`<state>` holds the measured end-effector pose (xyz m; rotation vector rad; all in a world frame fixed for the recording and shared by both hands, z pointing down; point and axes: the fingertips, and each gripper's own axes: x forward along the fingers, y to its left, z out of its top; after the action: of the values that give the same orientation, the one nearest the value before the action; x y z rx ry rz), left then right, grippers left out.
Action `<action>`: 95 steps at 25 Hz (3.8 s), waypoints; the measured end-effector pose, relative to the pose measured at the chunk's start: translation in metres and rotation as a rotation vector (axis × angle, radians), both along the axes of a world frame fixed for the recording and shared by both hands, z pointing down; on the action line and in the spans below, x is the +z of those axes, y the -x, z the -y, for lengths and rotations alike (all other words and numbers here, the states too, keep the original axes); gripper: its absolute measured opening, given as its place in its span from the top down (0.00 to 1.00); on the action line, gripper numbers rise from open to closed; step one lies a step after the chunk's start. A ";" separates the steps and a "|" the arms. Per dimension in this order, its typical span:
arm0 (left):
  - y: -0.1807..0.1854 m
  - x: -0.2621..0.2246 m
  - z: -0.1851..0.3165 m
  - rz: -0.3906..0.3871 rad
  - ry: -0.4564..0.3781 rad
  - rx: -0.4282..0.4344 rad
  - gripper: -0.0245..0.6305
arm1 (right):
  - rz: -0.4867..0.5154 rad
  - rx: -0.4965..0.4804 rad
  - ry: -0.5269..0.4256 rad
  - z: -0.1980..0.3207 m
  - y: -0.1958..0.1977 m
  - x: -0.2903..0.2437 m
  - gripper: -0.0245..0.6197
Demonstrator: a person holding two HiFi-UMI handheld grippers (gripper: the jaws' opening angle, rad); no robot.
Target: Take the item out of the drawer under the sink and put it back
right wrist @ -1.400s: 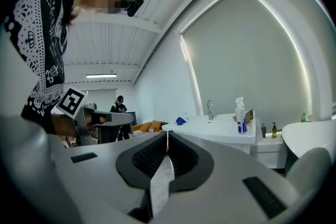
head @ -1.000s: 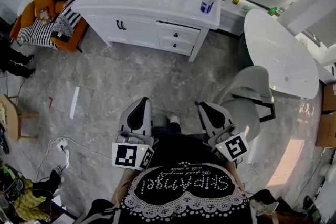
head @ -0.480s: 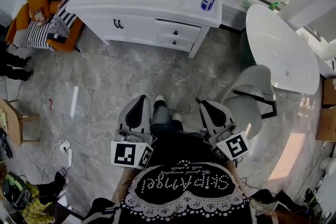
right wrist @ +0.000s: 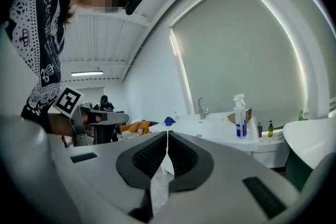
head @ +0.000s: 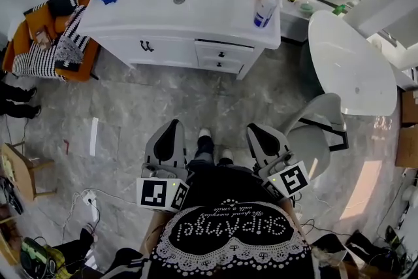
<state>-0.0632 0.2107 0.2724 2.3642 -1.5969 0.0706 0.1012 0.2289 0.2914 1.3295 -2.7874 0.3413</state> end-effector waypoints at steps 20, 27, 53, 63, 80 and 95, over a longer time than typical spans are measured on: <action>0.035 -0.008 0.052 -0.045 -0.031 0.073 0.96 | 0.035 0.084 0.003 0.040 0.051 -0.003 0.93; 0.038 -0.006 0.053 -0.054 -0.027 0.086 0.96 | -0.003 0.094 -0.020 0.041 0.050 -0.001 0.93; 0.051 0.004 0.097 -0.063 0.027 -0.001 0.96 | 0.024 -0.004 0.030 0.099 0.069 0.001 0.93; 0.030 -0.003 0.145 -0.059 0.018 -0.014 0.96 | 0.021 -0.032 0.029 0.154 0.049 0.000 0.93; -0.034 -0.001 0.196 -0.040 -0.030 0.036 0.96 | 0.015 0.011 -0.006 0.200 -0.019 0.002 0.93; -0.046 0.003 0.197 -0.031 -0.026 0.082 0.96 | -0.011 0.073 -0.018 0.198 -0.039 0.009 0.93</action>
<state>-0.0172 0.0133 0.2757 2.4378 -1.4956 0.0294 0.1405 0.0309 0.3005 1.4348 -2.7445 0.3114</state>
